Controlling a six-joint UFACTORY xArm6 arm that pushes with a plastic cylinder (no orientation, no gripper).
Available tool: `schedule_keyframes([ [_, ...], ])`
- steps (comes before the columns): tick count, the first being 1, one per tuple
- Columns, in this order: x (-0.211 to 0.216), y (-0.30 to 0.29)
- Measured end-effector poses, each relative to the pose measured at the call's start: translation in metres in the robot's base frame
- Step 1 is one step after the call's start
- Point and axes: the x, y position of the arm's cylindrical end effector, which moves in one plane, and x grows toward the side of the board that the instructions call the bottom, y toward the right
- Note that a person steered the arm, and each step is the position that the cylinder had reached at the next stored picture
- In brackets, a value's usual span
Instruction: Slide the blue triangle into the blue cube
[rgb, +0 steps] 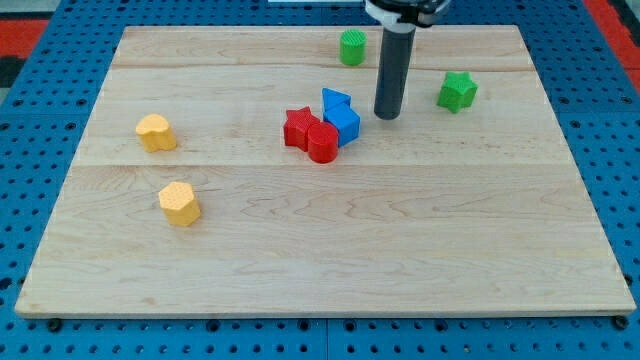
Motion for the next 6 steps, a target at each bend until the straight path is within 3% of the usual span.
schedule_keyframes([
  [1, -0.025, -0.013],
  [6, -0.026, -0.078],
])
